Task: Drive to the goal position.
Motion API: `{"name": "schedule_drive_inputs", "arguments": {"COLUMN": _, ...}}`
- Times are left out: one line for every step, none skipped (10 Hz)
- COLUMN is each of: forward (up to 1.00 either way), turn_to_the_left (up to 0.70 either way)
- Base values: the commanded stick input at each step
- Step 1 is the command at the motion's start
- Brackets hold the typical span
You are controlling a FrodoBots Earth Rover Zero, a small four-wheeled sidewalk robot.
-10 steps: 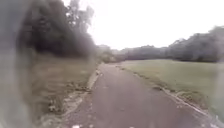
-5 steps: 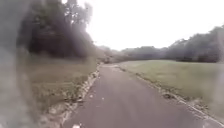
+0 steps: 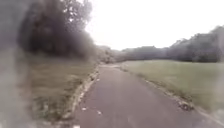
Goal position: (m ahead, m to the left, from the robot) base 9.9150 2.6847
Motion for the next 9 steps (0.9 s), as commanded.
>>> {"name": "schedule_drive_inputs", "arguments": {"forward": 1.00, "turn_to_the_left": 0.00}}
{"name": "schedule_drive_inputs", "arguments": {"forward": 1.00, "turn_to_the_left": 0.00}}
{"name": "schedule_drive_inputs", "arguments": {"forward": 1.00, "turn_to_the_left": 0.00}}
{"name": "schedule_drive_inputs", "arguments": {"forward": 1.00, "turn_to_the_left": 0.00}}
{"name": "schedule_drive_inputs", "arguments": {"forward": 1.00, "turn_to_the_left": 0.00}}
{"name": "schedule_drive_inputs", "arguments": {"forward": 1.00, "turn_to_the_left": 0.00}}
{"name": "schedule_drive_inputs", "arguments": {"forward": 1.00, "turn_to_the_left": 0.00}}
{"name": "schedule_drive_inputs", "arguments": {"forward": 1.00, "turn_to_the_left": 0.00}}
{"name": "schedule_drive_inputs", "arguments": {"forward": 1.00, "turn_to_the_left": 0.00}}
